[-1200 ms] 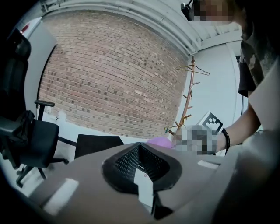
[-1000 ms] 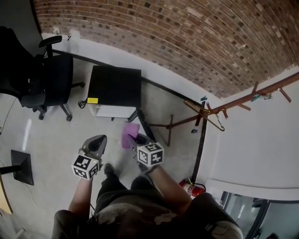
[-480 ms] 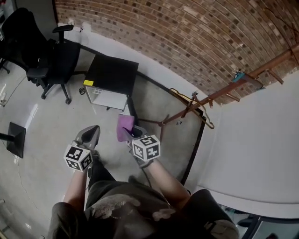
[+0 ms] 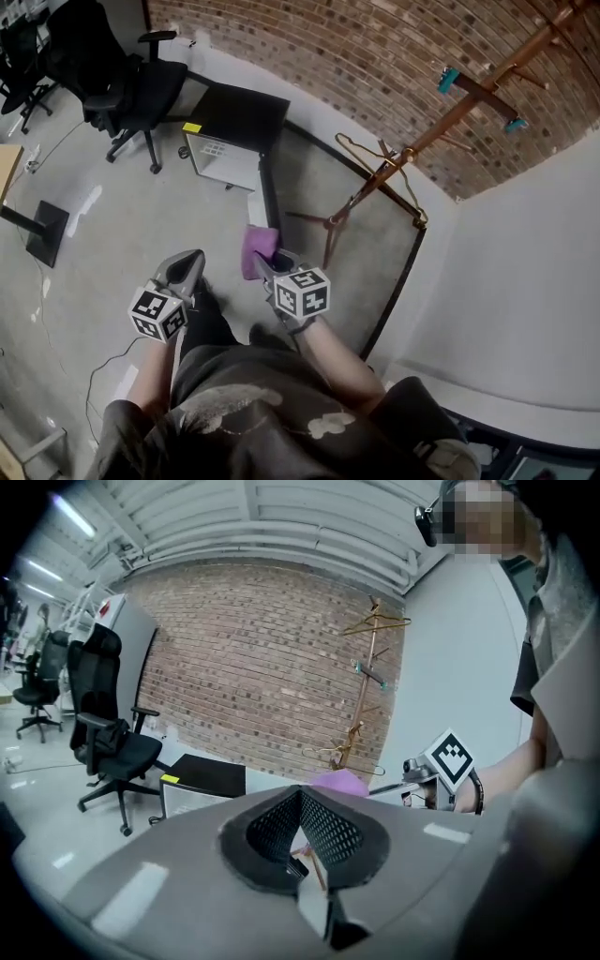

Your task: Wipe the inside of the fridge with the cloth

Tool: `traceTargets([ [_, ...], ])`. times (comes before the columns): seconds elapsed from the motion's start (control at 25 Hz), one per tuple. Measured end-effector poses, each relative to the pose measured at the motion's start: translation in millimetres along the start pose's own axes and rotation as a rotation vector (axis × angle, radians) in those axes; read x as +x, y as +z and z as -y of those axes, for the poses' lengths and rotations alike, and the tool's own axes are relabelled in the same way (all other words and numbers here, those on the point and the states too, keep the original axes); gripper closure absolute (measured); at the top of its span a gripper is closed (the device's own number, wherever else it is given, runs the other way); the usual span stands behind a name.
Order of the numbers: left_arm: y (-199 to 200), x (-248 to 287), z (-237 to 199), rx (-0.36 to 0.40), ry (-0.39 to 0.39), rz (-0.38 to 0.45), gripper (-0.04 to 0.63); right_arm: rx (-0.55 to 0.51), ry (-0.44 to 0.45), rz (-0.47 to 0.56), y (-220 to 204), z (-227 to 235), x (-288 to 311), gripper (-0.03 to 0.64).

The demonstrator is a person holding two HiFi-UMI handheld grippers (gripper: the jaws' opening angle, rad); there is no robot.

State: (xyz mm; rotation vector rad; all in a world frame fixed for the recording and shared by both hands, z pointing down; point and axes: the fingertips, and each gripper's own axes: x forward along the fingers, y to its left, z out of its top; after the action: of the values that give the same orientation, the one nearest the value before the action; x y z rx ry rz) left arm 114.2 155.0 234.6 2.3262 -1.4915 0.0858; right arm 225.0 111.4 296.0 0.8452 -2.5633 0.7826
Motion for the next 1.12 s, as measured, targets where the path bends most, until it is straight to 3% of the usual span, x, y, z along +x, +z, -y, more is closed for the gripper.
traceTargets([
  [0.2,-22,-45,21,-0.039,0.035,-0.030,0.578,0.044,-0.010,-0.055,-47,-10,-29,0.538],
  [0.44,-37,-92,34,-0.074,0.043,-0.020,0.578,0.031,-0.076,-0.061,-72,-25,-64,0.538],
  [0.76,-74,-187,58,-0.114,0.045,0.018,0.578,0.029,-0.072,-0.061,-123,-107,-91,0.538],
  [0.96,-90,-228,73,-0.103,0.051,0.012,0.578,0.048,-0.094,-0.046,-146,-138,-111,0.541],
  [1.12,-96,-241,98,-0.071,0.008,0.012,0.578,0.034,-0.118,-0.032,-157,-151,-127,0.545],
])
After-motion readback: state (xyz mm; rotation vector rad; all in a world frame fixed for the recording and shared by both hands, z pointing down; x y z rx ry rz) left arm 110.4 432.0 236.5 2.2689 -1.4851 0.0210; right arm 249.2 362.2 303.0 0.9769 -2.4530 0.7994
